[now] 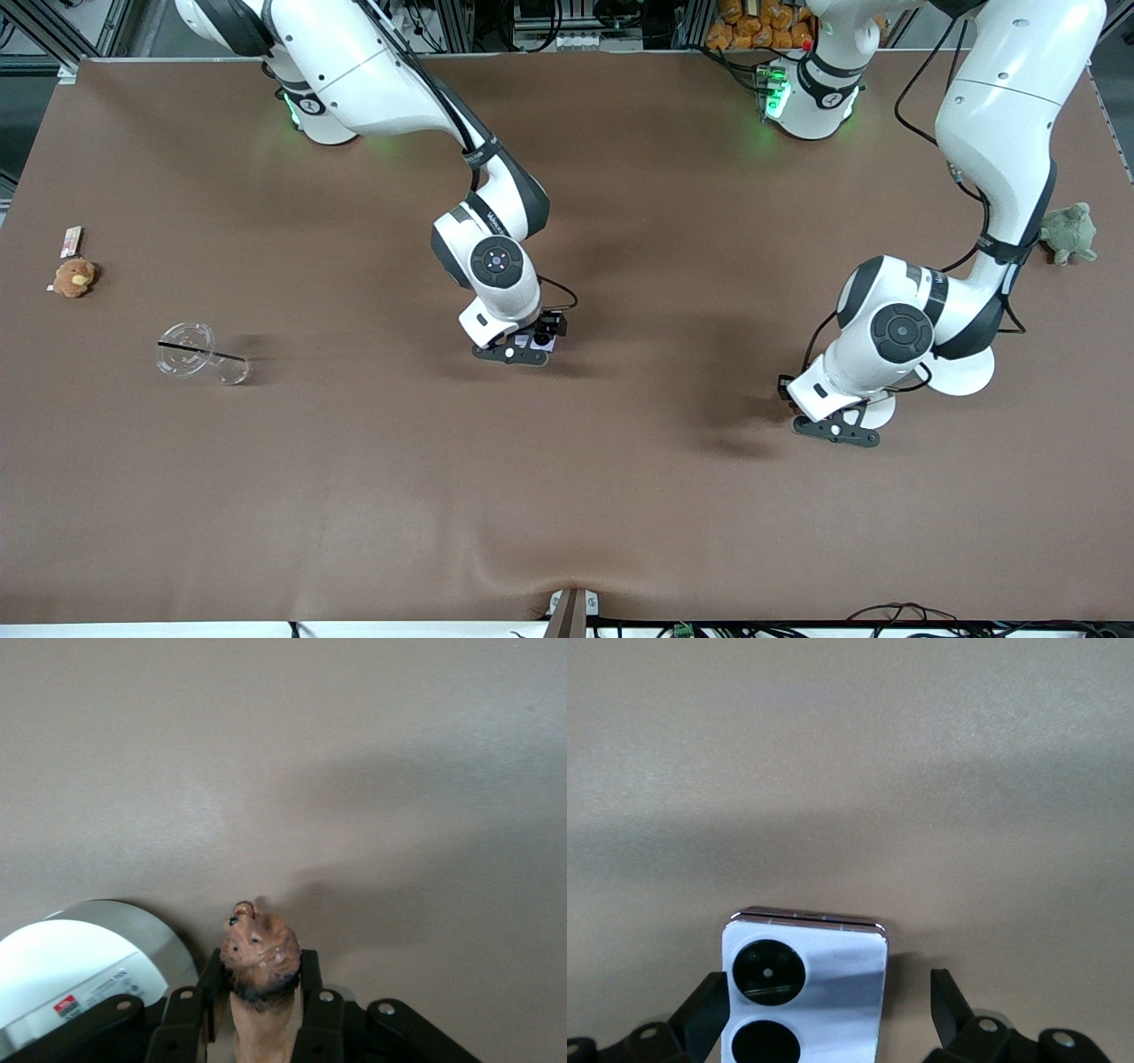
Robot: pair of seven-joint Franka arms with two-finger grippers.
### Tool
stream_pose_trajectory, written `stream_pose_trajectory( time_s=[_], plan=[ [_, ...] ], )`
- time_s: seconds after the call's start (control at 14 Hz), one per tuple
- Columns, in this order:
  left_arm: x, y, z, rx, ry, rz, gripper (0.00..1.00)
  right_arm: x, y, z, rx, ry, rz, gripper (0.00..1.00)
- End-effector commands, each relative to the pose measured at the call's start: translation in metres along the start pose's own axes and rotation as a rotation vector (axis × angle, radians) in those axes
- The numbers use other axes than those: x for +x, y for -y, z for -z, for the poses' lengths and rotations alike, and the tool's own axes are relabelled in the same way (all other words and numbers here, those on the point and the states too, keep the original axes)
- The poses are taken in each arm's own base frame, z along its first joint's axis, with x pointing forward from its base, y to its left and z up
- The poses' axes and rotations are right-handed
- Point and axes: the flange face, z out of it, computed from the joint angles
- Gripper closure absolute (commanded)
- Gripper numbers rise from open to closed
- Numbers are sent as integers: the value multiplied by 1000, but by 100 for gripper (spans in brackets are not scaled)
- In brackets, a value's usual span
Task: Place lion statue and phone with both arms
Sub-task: 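Carry the lion toward the lamp while the right gripper grasps the phone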
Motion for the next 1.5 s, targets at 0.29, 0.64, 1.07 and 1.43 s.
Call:
stream_pose_trajectory(
  time_s=[0.29, 0.64, 1.07, 1.43],
  plan=[
    [0, 6, -6, 0, -22, -13, 0, -3, 12, -14, 26, -16, -76, 0],
    [7, 0, 47, 36, -60, -26, 0, -8, 14, -23, 17, -10, -68, 0],
    [17, -11, 175, 120, -98, -54, 0, -7, 13, -17, 13, -21, -91, 78],
    [1, -20, 305, 114, -139, 16, 0, 44, -42, 41, -8, -1, -124, 79]
  ],
)
